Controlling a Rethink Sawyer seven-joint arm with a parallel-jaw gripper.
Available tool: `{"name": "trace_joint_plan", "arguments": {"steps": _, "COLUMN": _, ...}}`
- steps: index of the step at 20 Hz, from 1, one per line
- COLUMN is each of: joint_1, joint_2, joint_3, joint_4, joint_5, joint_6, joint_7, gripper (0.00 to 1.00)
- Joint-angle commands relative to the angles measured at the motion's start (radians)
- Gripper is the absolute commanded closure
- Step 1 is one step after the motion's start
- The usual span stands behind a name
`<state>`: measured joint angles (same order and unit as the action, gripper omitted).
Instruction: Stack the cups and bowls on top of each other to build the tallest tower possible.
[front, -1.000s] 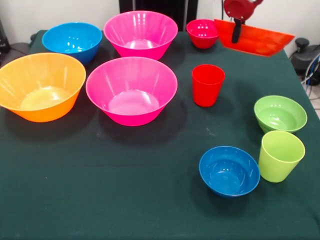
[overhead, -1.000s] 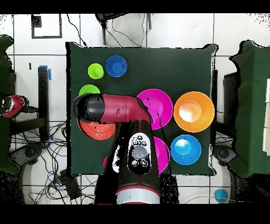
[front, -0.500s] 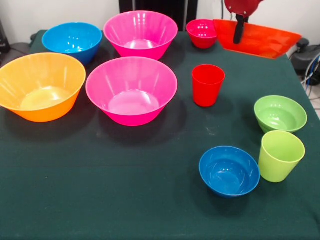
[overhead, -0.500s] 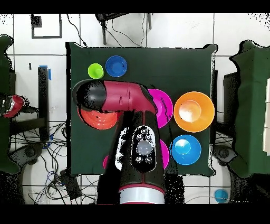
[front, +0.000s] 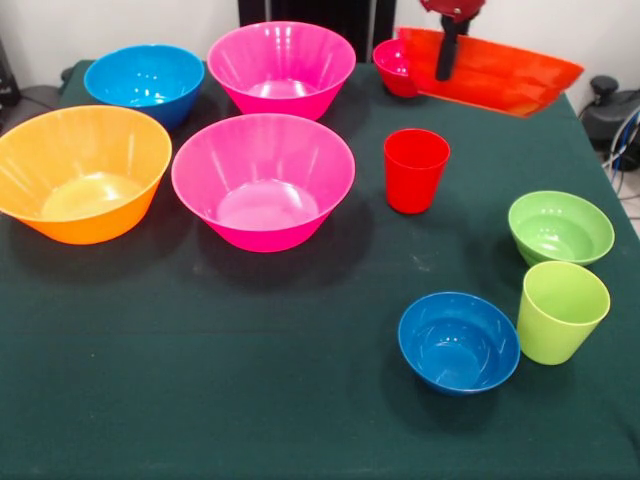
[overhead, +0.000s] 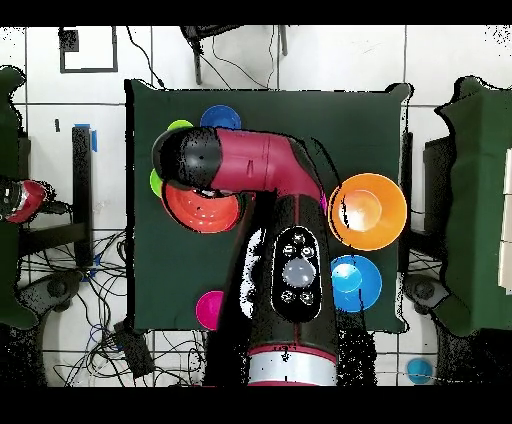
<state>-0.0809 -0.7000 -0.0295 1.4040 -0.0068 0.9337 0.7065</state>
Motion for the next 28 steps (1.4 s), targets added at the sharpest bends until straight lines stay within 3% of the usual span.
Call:
{"name": "trace_joint_plan", "arguments": {"steps": 1, "joint_1": -0.046, "joint_2": 0.087, "joint_3": 0.09, "joint_4": -0.099, "joint_5": -0.093, "joint_6": 0.184, "joint_7": -0.027, "gripper": 1.0}}
{"name": "trace_joint_plan", "arguments": {"steps": 10, "joint_1": -0.077, "joint_2": 0.114, "joint_3": 0.131, "joint_4": -0.139, "joint_5": -0.098, "joint_6": 0.309, "joint_7": -0.052, "gripper": 1.0}}
{"name": "trace_joint_plan", "arguments": {"steps": 18, "joint_1": -0.089, "joint_2": 0.062, "joint_3": 0.137, "joint_4": -0.078, "joint_5": -0.087, "joint_6": 0.265, "joint_7": -0.031, "gripper": 1.0}}
{"name": "trace_joint_plan", "arguments": {"steps": 28, "joint_1": -0.093, "joint_2": 0.007, "joint_3": 0.137, "joint_4": -0.06, "joint_5": -0.093, "joint_6": 0.295, "joint_7": -0.02, "gripper": 1.0}}
